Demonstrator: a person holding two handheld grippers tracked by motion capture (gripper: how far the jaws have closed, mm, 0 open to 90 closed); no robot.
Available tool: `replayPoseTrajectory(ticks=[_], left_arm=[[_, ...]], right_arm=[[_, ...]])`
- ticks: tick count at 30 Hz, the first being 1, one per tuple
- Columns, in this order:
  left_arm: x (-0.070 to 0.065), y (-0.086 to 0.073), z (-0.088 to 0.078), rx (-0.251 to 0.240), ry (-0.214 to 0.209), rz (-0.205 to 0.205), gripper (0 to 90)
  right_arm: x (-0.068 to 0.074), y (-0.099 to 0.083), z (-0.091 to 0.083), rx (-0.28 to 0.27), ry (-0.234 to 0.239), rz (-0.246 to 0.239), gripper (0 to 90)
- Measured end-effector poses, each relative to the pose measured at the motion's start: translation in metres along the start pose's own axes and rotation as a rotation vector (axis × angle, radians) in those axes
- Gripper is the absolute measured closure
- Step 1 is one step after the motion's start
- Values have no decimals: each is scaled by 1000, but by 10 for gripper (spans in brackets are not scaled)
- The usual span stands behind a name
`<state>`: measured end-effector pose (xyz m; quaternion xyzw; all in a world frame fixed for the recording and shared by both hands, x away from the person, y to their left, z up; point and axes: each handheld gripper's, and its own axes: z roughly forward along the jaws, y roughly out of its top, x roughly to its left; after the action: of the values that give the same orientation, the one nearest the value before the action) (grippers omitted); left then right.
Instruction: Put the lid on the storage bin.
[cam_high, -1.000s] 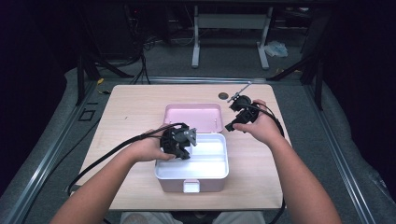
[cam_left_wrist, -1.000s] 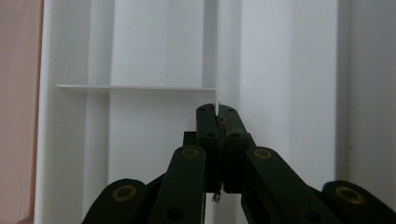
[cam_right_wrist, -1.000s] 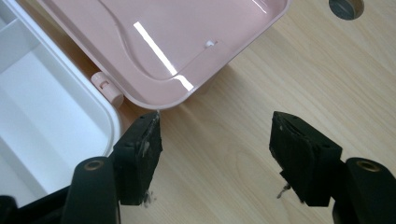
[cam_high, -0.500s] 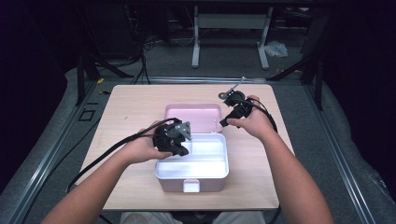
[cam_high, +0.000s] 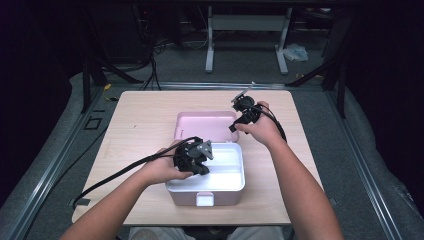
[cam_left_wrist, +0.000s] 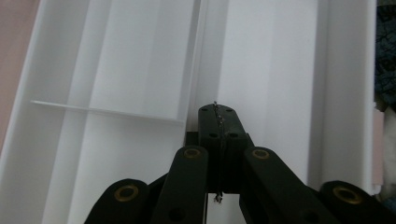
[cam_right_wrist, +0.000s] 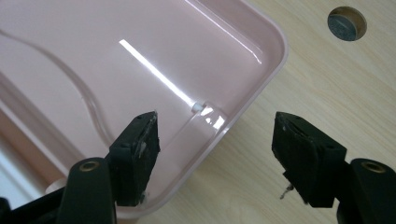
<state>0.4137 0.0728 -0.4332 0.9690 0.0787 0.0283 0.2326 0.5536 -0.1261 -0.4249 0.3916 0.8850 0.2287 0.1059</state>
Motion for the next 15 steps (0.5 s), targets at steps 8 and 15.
replayPoseTrajectory(ticks=[8,15], left_arm=[[-2,1,0,10,13,14,900],[-7,1,1,15,47,25,900]], right_arm=[[-16,7,16,0,-15,82,347],[-25,8,27,-39,-44,131,399]])
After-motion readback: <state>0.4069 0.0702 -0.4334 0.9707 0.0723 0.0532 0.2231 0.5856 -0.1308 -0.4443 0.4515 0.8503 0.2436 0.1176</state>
